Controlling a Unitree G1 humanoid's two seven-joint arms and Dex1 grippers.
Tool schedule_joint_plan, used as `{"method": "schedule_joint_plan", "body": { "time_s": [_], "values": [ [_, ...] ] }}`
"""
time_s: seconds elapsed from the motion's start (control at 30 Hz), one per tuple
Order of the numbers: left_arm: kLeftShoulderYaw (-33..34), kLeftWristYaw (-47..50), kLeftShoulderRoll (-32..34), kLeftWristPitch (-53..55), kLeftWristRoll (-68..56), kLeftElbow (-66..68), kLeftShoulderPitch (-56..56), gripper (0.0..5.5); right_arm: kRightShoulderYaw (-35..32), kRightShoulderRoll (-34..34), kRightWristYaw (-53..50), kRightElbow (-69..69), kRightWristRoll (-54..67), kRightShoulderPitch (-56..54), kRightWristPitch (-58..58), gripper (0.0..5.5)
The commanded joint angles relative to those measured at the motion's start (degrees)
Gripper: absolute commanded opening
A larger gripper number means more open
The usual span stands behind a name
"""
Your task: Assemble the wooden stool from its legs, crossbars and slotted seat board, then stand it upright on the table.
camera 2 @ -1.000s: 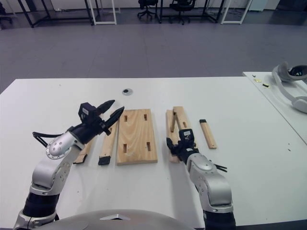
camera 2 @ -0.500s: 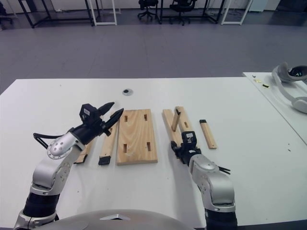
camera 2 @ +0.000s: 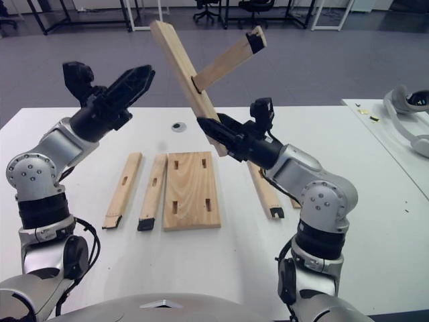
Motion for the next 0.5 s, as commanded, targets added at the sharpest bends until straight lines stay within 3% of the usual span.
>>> {"method": "schedule_joint_plan", "body": {
  "time_s": [0.03,0.23,0.5],
  "values": [
    [0.4,3.8,1.6,2.4,-5.4,1.8,-2.1,4.48,-1.6,-1.8,-0.1,2.2,10.9,-2.9,3.3,2.12],
    [-0.9,5.4,2.5,2.8,-8.9,2.2,-2.5,5.4,0.8,-4.9,-2.5,2.5,22.5,0.9,4.8,2.12],
    [-2.1,4.7,2.9,2.9,-10.1,1.0,-1.5,5.4,4.4,-8.3,-3.9,2.5,26.5,3.6,3.0,2.12]
  ]
}}
